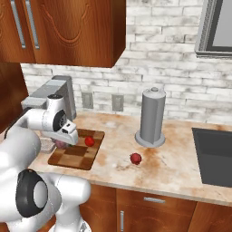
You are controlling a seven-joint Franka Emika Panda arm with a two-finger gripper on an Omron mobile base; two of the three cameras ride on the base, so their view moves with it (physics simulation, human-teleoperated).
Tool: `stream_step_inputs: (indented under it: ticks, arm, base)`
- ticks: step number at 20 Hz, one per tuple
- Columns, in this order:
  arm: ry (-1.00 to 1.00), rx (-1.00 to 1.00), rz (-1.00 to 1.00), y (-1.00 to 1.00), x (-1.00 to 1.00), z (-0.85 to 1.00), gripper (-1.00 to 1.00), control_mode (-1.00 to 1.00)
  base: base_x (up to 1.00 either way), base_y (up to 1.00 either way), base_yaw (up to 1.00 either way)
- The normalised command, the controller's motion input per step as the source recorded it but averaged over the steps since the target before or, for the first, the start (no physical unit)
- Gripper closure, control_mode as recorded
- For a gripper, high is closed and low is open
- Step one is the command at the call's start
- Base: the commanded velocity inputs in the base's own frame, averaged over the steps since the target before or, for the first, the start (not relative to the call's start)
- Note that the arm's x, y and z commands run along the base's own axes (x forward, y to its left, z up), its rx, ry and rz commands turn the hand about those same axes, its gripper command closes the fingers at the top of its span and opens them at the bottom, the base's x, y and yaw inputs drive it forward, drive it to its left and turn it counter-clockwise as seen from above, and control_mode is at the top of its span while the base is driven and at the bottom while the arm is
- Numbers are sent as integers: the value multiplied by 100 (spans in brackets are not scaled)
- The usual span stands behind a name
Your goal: Place the avocado, onion, tomato, and bell pepper on the cutting board.
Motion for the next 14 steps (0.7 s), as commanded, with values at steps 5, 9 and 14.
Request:
stream_step_inputs:
  ticks: [5,9,14]
  arm:
    - [3,0,1,13,2,-40,100,-100]
    - [0,0,1,0,0,-38,100,-100]
    - [0,0,1,0,0,-38,100,-100]
  base:
    - [0,0,0]
    - [0,0,0]
    - [0,0,0]
